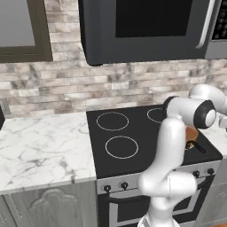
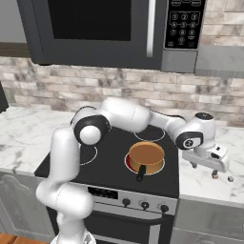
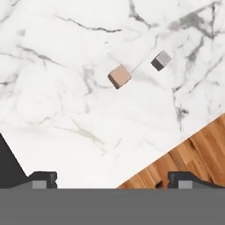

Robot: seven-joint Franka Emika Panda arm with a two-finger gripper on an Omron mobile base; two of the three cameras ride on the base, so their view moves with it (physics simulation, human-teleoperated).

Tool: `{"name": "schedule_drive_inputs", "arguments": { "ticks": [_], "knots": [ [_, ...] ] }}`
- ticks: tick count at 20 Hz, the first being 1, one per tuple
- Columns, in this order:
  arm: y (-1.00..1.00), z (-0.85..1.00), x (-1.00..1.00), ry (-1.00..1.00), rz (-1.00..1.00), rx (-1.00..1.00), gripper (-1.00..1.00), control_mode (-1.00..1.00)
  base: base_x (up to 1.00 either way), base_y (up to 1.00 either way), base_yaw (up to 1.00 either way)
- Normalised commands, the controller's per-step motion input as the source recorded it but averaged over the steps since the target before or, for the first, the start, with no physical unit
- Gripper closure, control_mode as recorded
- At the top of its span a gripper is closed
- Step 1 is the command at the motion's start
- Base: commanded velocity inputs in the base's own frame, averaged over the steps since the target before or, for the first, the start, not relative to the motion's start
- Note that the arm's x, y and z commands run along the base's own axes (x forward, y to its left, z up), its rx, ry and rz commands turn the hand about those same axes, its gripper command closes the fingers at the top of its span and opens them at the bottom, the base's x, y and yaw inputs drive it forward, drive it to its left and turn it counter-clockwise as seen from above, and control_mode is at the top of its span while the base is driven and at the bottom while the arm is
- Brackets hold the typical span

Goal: Pick up the sugar cube(s) and place them in the saucepan with hot chocolate.

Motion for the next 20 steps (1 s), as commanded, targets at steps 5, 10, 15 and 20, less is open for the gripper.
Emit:
{"name": "schedule_drive_inputs", "arguments": {
  "ticks": [5,10,15,20],
  "knots": [
    [-0.23,-0.03,0.24,0.08,0.0,0.07,-1.0,-1.0,0.0,0.0,0.0],
    [-0.07,-0.08,0.12,0.05,0.01,0.05,-1.0,-1.0,0.0,0.0,0.0],
    [0.0,-0.28,0.02,0.0,0.08,0.01,-1.0,-1.0,0.0,0.0,0.0],
    [0.0,-0.44,0.18,0.0,0.12,0.0,-1.0,-1.0,0.0,0.0,0.0]
  ]
}}
